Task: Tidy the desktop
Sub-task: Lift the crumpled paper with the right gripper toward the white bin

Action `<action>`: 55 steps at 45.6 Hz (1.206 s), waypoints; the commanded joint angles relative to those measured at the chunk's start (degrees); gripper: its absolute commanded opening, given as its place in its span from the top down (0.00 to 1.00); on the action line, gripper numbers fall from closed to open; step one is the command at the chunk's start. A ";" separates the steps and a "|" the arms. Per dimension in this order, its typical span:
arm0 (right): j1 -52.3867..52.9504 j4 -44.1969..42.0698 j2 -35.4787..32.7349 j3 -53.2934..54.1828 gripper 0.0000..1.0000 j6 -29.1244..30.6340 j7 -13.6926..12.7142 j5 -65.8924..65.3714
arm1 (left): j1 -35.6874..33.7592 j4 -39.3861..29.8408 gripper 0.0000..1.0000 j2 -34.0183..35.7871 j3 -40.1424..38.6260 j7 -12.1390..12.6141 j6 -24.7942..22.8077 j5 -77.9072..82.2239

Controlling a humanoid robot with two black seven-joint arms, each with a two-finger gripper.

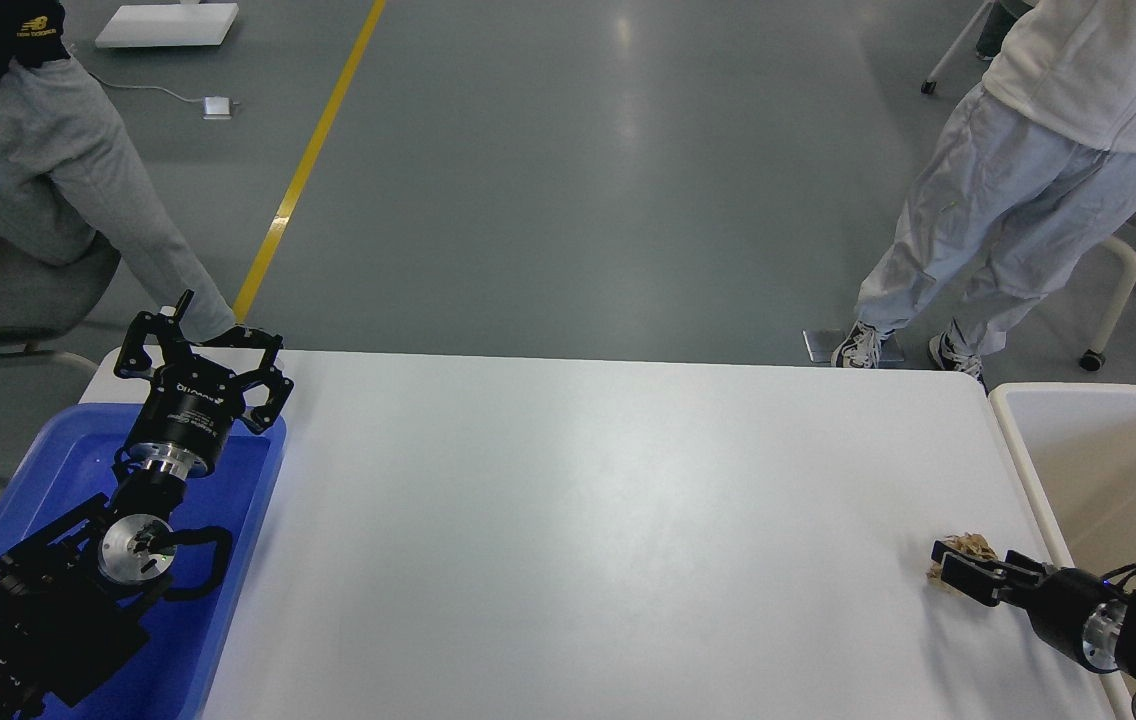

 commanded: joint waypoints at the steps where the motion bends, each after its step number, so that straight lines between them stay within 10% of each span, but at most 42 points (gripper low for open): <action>1: -0.46 -0.59 1.55 0.28 0.00 -0.48 0.12 0.28 | 0.00 0.00 0.00 -0.06 0.00 0.00 0.00 0.00; 20: -0.99 -3.05 3.31 -0.87 0.06 -2.68 0.30 0.10 | 0.00 0.00 0.00 0.03 0.00 0.00 0.00 0.00; 24: -0.90 -4.19 3.39 -2.35 0.30 -2.94 1.08 0.01 | 0.00 0.00 0.00 0.03 0.00 0.00 0.00 0.00; 27: -0.47 -4.99 3.39 -5.16 0.82 -2.85 2.40 0.01 | 0.00 0.00 0.00 0.03 0.00 0.00 0.00 0.00; 29: -0.20 -5.43 3.31 -6.84 1.00 -2.85 2.58 0.10 | 0.00 0.00 0.00 0.03 0.00 0.00 0.00 0.00; 55: 3.05 -2.36 1.55 -6.93 1.00 -1.98 5.65 11.34 | 0.00 0.00 0.00 -0.06 0.00 0.00 0.00 0.00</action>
